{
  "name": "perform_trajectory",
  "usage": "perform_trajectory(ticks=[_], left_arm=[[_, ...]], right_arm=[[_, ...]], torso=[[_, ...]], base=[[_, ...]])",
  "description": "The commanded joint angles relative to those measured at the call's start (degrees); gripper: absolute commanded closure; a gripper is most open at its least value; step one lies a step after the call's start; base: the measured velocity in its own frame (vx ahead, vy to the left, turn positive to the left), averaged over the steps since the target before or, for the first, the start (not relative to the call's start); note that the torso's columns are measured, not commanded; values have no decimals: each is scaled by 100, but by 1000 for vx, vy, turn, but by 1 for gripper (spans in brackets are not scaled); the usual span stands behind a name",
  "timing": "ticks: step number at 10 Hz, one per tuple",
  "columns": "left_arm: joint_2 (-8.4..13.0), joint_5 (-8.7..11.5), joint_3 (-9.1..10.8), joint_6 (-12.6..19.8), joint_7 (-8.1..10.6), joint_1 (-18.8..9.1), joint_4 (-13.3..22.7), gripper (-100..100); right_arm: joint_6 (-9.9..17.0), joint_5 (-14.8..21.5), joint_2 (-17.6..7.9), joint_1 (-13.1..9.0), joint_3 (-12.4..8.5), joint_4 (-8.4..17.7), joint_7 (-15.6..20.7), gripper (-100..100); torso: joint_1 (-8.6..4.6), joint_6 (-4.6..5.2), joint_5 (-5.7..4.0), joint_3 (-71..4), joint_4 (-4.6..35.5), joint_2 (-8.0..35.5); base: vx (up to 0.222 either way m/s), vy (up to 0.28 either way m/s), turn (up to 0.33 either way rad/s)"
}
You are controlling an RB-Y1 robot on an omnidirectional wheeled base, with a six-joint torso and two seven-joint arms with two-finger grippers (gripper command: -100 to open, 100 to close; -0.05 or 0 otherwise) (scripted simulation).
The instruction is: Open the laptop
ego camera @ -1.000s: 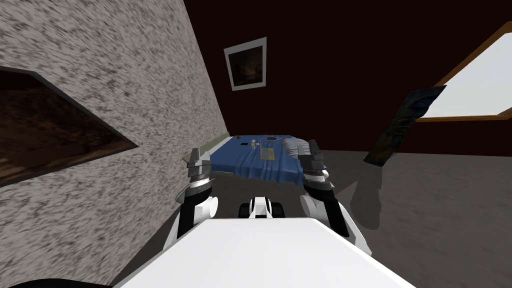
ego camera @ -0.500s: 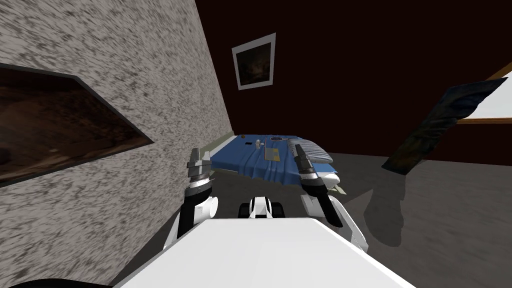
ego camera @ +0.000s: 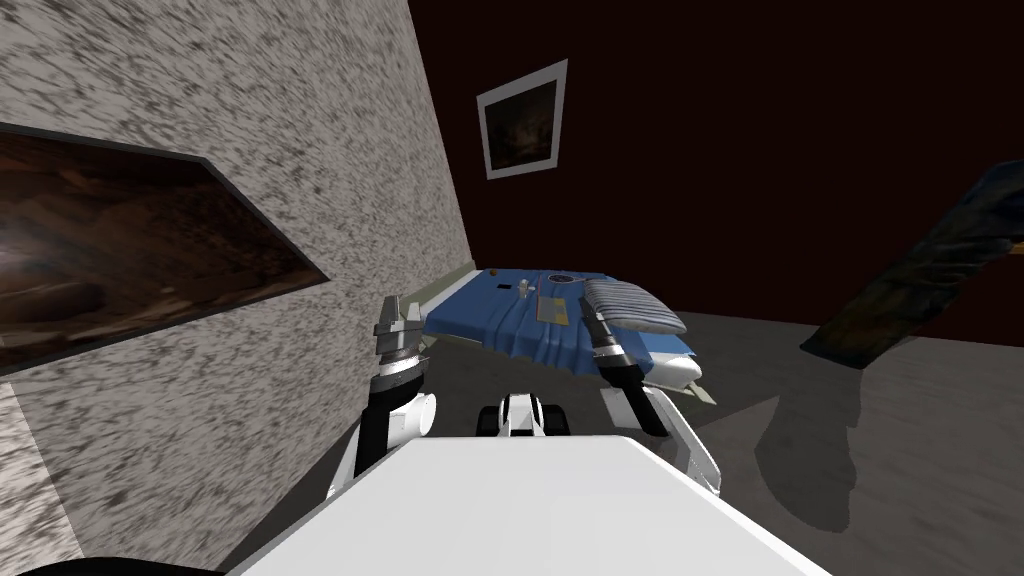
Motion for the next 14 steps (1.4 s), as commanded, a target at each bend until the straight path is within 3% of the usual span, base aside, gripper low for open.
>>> perform_trajectory(ticks=[1, 2, 3, 5, 6, 7, 8, 9, 10, 13, 14], left_arm=[[0, 0, 0, 0, 0, 0, 0, 0], [0, 0, 0, 0, 0, 0, 0, 0], [0, 0, 0, 0, 0, 0, 0, 0], [0, 0, 0, 0, 0, 0, 0, 0], [0, 0, 0, 0, 0, 0, 0, 0], [0, 0, 0, 0, 0, 1, 0, 0], [0, 0, 0, 0, 0, 0, 0, 0], [0, 0, 1, 0, 0, 1, 0, 0], [0, 0, 0, 0, 0, 0, 0, 0], [0, 0, 1, 0, 0, 1, 0, 0], [0, 0, 0, 0, 0, 1, 0, 0]], right_arm=[[371, 346, -105, -100, -66, 223, 86, -100], [531, 525, -143, -161, -96, 395, 157, -100], [591, 591, -143, -161, -96, 395, 157, -100], [1028, 1003, -214, -290, -157, 742, 304, -100], [1053, 1102, -214, -290, -157, 762, 304, -100], [1293, 1333, -250, -357, -189, 957, 380, -100], [1293, 1367, -250, -357, -189, 957, 380, -100], [1529, 1602, -288, -427, -222, 1159, 457, -100], [1538, 1636, -288, -427, -222, 1159, 457, -100], [1965, 2156, -372, -573, -289, 1587, 615, -100], [2042, 2185, -372, -573, -289, 1587, 615, -100]], torso=[[-5, 4, 0, 1, 1, 2], [-3, 1, -1, 1, 0, 1], [4, 0, 1, -1, -1, -2], [0, 0, 0, 2, 1, 3], [3, 1, 1, 1, 0, 1], [-6, 5, 0, 0, 0, 2], [-5, 1, -2, 0, 0, 0], [-7, 3, -1, 2, 1, 5], [-1, 0, -1, 3, 1, 5], [-2, 4, 1, 0, 0, 1], [1, 0, 0, -2, -1, -4]], base=[[23, 31, 119], [33, 51, 242], [29, 44, 71], [27, 55, 171], [35, 41, 86], [39, 41, 153], [28, 31, 80], [24, 37, 173], [17, 31, 72], [29, 38, 127], [29, 34, 96]])
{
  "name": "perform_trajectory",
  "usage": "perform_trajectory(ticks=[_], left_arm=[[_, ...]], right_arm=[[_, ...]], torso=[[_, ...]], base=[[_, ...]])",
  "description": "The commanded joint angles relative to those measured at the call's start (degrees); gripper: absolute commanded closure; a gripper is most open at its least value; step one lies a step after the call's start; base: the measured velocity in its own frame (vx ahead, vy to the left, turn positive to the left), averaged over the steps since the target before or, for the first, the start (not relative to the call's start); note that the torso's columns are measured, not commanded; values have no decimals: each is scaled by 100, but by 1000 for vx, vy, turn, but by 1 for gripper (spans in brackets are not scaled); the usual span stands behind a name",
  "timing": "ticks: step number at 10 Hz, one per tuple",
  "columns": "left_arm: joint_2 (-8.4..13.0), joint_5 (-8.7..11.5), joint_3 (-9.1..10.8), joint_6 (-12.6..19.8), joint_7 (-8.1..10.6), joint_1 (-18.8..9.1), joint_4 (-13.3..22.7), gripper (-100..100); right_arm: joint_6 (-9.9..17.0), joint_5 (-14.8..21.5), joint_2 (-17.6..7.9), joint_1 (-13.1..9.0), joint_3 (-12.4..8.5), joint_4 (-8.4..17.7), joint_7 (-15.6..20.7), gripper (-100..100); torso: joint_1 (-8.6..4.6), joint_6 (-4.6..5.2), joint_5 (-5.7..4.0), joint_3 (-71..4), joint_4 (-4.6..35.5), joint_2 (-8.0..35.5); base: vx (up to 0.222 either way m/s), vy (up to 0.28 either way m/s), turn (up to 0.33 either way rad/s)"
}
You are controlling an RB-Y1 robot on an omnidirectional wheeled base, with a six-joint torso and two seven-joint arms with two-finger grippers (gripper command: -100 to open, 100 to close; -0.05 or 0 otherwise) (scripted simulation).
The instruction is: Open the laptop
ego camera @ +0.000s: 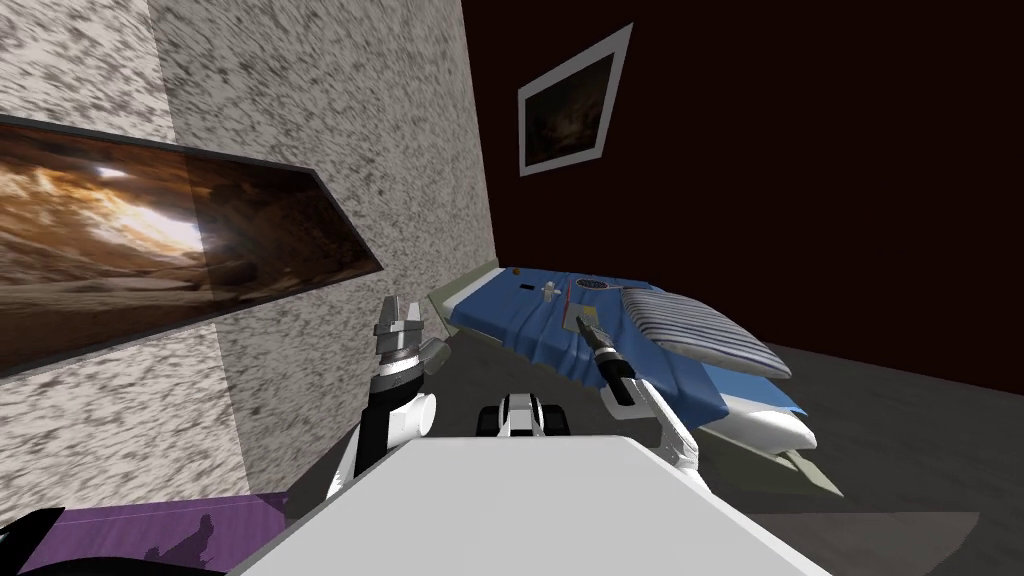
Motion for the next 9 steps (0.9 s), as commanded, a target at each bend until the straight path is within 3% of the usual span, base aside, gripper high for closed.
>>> perform_trajectory(ticks=[1, 2, 3, 4, 5, 6, 7, 8, 9], left_arm=[[0, 0, 0, 0, 0, 0, 0, 0], [0, 0, 0, 0, 0, 0, 0, 0], [0, 0, 0, 0, 0, 0, 0, 0], [0, 0, 0, 0, 0, 0, 0, 0], [0, 0, 1, 0, 0, 1, 0, 0], [0, 0, 0, 0, 0, 0, 0, 0], [0, 0, 0, 0, 0, 0, 0, 0], [0, 0, 0, 0, 0, 0, 0, 0], [0, 0, 1, 0, 0, 0, 0, 0]], right_arm=[[438, 381, -97, -90, -65, 320, 110, -100], [443, 417, -97, -90, -65, 320, 110, -100], [644, 685, -144, -167, -99, 552, 190, -100], [702, 696, -144, -167, -99, 552, 190, -100], [931, 924, -193, -246, -134, 789, 270, -100], [963, 976, -193, -246, -134, 789, 270, -100], [1173, 1220, -243, -326, -168, 1032, 350, -100], [1225, 1255, -243, -326, -168, 1032, 350, -100], [1428, 1483, -292, -406, -202, 1279, 430, -100]], torso=[[-4, 3, 0, 2, 1, 6], [-2, 1, -1, 3, 1, 5], [-5, 4, 0, 4, 2, 9], [-3, 0, -1, 4, 2, 6], [-4, 4, 0, 4, 2, 7], [-2, 0, 0, 2, 1, 4], [-3, 3, 0, 3, 1, 6], [0, 0, 0, 2, 1, 4], [-4, 3, 0, 3, 1, 6]], base=[[32, 39, 151], [28, 32, 98], [31, 38, 194], [28, 30, 66], [32, 37, 129], [30, 30, 93], [35, 43, 163], [31, 31, 91], [38, 30, 157]])
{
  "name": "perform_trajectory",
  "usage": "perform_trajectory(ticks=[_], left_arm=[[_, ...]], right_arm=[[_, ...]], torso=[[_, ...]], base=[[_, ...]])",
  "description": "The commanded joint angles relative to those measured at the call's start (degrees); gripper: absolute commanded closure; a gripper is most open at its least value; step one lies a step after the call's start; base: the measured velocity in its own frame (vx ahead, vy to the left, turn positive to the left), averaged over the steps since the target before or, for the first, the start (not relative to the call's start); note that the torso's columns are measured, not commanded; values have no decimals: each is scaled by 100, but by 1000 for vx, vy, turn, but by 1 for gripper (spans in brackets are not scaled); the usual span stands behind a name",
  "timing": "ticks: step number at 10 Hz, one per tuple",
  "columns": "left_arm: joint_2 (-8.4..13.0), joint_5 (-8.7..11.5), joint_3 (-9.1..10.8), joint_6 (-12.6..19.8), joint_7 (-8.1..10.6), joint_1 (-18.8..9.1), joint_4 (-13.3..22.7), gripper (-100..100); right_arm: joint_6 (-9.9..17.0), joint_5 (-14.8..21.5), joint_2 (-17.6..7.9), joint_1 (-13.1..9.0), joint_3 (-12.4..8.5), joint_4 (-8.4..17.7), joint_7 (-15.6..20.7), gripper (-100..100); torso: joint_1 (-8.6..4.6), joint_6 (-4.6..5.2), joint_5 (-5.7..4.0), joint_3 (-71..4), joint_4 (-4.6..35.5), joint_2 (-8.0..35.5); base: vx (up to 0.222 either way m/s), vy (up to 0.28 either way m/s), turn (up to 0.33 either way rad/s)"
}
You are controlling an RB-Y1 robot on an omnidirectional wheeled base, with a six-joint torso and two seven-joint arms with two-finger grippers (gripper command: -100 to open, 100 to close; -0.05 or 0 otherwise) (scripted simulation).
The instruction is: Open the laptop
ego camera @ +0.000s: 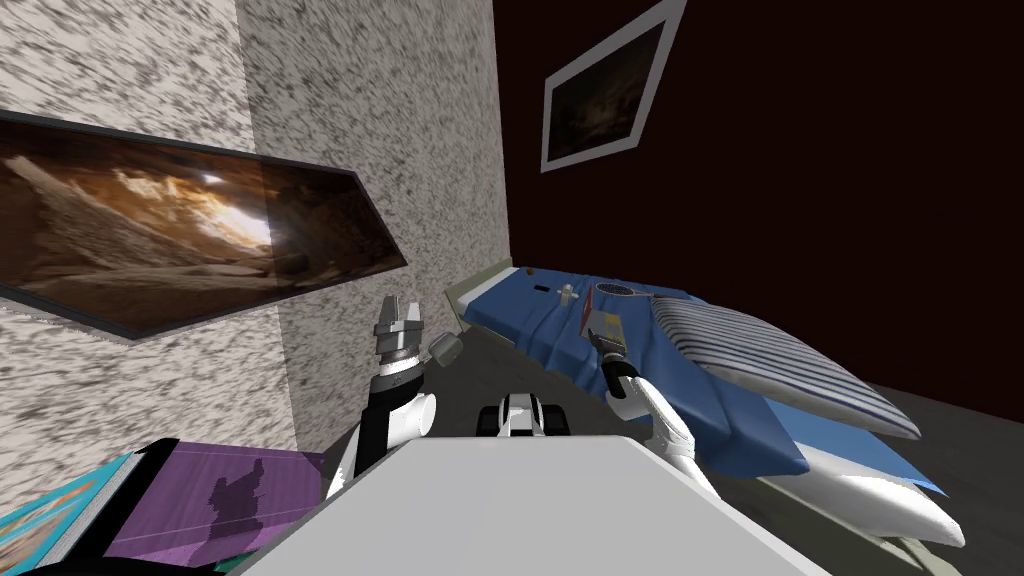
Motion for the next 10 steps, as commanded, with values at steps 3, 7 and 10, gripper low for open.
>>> perform_trajectory(ticks=[3, 7, 10], left_arm=[[0, 0, 0, 0, 0, 0, 0, 0], [0, 0, 0, 0, 0, 0, 0, 0], [0, 0, 0, 0, 0, 0, 0, 0]], right_arm=[[604, 611, -95, -162, -58, 508, 180, -100], [1115, 1148, -192, -324, -125, 1009, 334, -100], [1604, 1570, -285, -481, -189, 1455, 480, -100]], torso=[[3, -4, 0, 0, 0, -1], [1, -3, 0, -1, 0, -2], [1, 0, 0, 1, 0, 2]], base=[[32, 30, 102], [34, 28, 123], [37, 28, 119]])
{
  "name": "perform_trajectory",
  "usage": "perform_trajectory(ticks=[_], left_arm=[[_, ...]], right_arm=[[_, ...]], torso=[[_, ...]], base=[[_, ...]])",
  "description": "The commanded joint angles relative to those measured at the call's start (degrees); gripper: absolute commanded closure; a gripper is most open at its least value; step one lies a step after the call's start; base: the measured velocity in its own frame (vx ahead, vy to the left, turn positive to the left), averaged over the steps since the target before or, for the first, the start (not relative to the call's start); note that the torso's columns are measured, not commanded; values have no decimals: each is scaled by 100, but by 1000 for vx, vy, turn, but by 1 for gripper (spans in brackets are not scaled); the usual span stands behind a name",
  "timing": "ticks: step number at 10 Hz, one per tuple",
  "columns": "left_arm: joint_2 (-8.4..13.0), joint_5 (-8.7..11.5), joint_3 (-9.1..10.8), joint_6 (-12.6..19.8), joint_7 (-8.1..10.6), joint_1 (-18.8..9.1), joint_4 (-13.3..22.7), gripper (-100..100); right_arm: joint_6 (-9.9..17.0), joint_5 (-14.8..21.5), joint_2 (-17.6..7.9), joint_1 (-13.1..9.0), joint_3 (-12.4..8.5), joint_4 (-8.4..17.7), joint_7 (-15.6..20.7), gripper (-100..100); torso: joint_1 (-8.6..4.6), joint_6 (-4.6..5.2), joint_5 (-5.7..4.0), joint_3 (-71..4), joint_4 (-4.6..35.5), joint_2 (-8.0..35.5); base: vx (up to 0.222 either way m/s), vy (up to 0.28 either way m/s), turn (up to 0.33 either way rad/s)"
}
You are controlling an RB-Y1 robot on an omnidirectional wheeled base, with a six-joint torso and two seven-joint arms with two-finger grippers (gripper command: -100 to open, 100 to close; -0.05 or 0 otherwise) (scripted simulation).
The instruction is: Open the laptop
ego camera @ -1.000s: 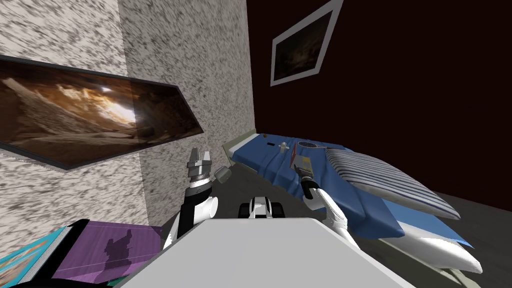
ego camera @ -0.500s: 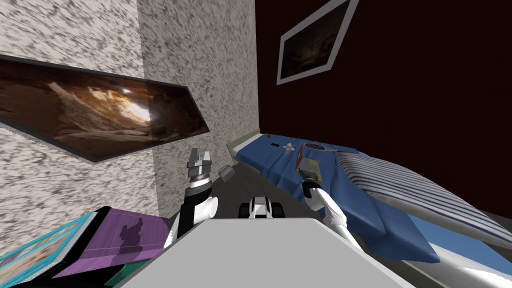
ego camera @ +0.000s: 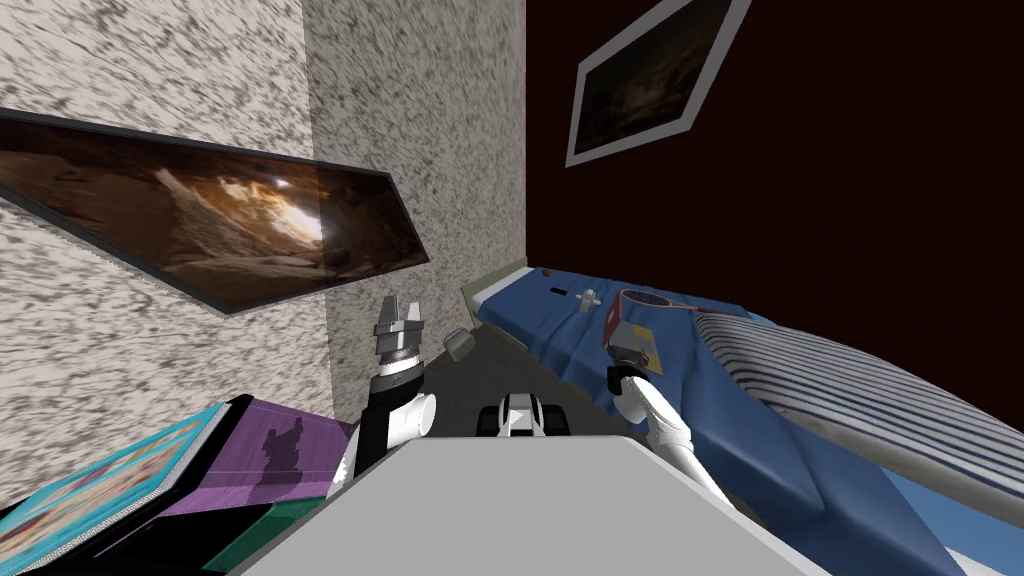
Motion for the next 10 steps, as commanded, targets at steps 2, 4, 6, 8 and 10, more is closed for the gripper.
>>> perform_trajectory(ticks=[2, 4, 6, 8, 10], left_arm=[[0, 0, -1, 0, 0, 0, 0, 0], [0, 0, 0, 0, 0, 0, 0, 0], [0, 0, 0, 0, 0, 0, 0, 0], [0, 0, 0, 0, 0, 0, 0, 0], [0, 0, 0, 0, 0, 0, 0, 0]], right_arm=[[509, 619, -78, -192, -71, 569, 126, -100], [734, 854, -122, -265, -100, 798, 193, -100], [1089, 1246, -209, -401, -155, 1196, 318, -100], [1346, 1491, -254, -462, -180, 1418, 375, -100], [1685, 1847, -349, -572, -225, 1749, 477, -100]], torso=[[8, -3, 2, -4, -1, -7], [-4, -3, -1, 1, 1, 0], [-1, -3, -1, 0, 0, -1], [0, 2, 1, -2, -1, -3], [5, -3, 2, -2, 0, -3]], base=[[47, 42, 159], [33, 22, 103], [40, 25, 165], [36, 21, 77], [47, 35, 184]])
